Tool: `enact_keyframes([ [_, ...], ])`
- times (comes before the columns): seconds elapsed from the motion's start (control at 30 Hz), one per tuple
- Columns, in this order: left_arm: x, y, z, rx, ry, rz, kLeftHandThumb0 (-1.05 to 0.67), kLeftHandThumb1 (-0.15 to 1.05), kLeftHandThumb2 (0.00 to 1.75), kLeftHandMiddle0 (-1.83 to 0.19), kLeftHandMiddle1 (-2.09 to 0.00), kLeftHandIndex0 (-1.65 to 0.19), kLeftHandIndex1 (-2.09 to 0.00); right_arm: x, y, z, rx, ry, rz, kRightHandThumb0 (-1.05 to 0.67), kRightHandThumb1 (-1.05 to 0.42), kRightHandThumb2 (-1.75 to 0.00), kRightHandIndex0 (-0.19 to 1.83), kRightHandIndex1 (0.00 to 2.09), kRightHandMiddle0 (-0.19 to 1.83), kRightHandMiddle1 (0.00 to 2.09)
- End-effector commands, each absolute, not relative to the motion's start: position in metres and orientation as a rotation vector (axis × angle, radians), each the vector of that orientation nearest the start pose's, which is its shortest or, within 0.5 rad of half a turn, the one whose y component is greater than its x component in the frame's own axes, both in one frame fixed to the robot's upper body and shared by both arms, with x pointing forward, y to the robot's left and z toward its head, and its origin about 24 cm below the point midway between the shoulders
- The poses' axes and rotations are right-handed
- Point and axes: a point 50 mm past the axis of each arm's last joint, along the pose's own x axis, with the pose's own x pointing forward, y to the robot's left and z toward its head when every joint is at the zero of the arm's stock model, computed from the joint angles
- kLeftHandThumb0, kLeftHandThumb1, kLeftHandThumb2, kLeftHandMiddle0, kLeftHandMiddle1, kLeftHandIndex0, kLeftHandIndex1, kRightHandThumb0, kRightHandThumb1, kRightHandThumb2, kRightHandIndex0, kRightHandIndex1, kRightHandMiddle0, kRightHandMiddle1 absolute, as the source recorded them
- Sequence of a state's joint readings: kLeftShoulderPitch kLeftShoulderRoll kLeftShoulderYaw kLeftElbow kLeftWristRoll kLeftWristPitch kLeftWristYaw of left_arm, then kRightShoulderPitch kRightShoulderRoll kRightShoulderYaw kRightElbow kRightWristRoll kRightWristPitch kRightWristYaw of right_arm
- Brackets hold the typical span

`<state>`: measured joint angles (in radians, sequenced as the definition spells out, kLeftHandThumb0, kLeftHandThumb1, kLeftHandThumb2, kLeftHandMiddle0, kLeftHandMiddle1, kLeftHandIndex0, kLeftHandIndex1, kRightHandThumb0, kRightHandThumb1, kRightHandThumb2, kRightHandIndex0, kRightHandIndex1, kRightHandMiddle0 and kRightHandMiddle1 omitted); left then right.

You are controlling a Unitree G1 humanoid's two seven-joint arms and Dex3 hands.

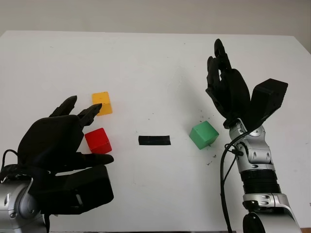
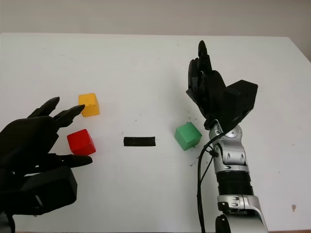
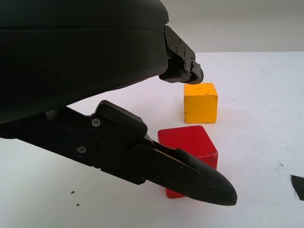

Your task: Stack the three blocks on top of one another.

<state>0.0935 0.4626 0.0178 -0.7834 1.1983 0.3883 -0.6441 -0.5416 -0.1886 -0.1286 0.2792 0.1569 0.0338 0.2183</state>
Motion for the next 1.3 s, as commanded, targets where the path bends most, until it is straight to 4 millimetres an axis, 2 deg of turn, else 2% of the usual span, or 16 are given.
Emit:
enact_keyframes([
  [0.0,0.204,0.201,0.173,1.545,0.054,0.088,-0.87,0.99,0.05,-0.03,-0.06,-0.33,-0.1,0.345,-0.173,0.145,-0.027,-0.252,0.193,-0.69,-1.05,-0.77,-0.19,0.0,-0.19,0.0],
  [0.2,0.211,0.2,0.166,1.614,0.082,0.115,-0.87,1.02,0.06,-0.09,-0.07,-0.43,-0.15,0.345,-0.173,0.146,-0.03,-0.255,0.195,-0.68,-1.05,-0.77,-0.19,0.0,-0.19,0.0],
  [0.47,0.216,0.2,0.16,1.637,0.106,0.098,-0.86,1.0,0.05,-0.17,-0.08,-0.54,-0.24,0.345,-0.173,0.147,-0.039,-0.26,0.199,-0.69,-1.05,-0.77,-0.19,0.0,-0.19,0.0],
  [0.53,0.216,0.2,0.16,1.624,0.101,0.086,-0.87,1.0,0.05,-0.21,-0.06,-0.5,-0.41,0.346,-0.173,0.148,-0.046,-0.261,0.2,-0.69,-1.05,-0.77,-0.19,0.0,-0.19,0.0],
  [0.6,0.216,0.2,0.159,1.614,0.099,0.076,-0.86,1.0,0.05,-0.23,-0.06,-0.4,-0.67,0.346,-0.174,0.148,-0.05,-0.263,0.201,-0.7,-1.05,-0.78,-0.19,0.0,-0.19,0.0],
  [0.77,0.215,0.2,0.158,1.598,0.099,0.059,-0.85,0.97,0.05,-0.25,-0.06,-0.3,-1.0,0.347,-0.173,0.149,-0.05,-0.267,0.203,-0.69,-1.05,-0.77,-0.19,0.0,-0.19,0.0],
  [0.83,0.215,0.2,0.158,1.58,0.1,0.047,-0.82,0.96,0.05,-0.26,-0.06,-0.27,-1.09,0.347,-0.173,0.149,-0.047,-0.268,0.2,-0.69,-1.05,-0.77,-0.19,0.0,-0.19,0.0],
  [0.93,0.214,0.199,0.157,1.547,0.086,0.025,-0.7,0.96,0.05,-0.26,-0.06,-0.27,-1.16,0.347,-0.172,0.149,-0.04,-0.271,0.202,-0.7,-1.05,-0.76,-0.19,0.0,-0.19,0.0],
  [1.03,0.213,0.199,0.156,1.527,0.043,0.035,-0.45,0.97,0.06,-0.31,-0.07,-0.33,-1.21,0.347,-0.172,0.149,-0.044,-0.27,0.205,-0.7,-1.05,-0.76,-0.19,0.0,-0.19,0.0],
  [1.1,0.213,0.2,0.156,1.544,0.012,0.056,-0.37,0.98,0.06,-0.35,-0.07,-0.29,-1.31,0.347,-0.172,0.149,-0.044,-0.268,0.199,-0.7,-1.05,-0.76,-0.19,0.0,-0.19,0.0],
  [1.17,0.213,0.2,0.157,1.57,-0.003,0.076,-0.34,0.97,0.05,-0.38,-0.07,-0.27,-1.37,0.347,-0.173,0.148,-0.044,-0.267,0.199,-0.7,-1.05,-0.76,-0.19,0.0,-0.19,0.0],
  [1.27,0.213,0.199,0.158,1.639,-0.003,0.104,-0.39,0.96,0.05,-0.41,-0.07,-0.26,-1.43,0.346,-0.173,0.148,-0.039,-0.268,0.2,-0.7,-1.05,-0.77,-0.19,0.0,-0.19,0.0],
])
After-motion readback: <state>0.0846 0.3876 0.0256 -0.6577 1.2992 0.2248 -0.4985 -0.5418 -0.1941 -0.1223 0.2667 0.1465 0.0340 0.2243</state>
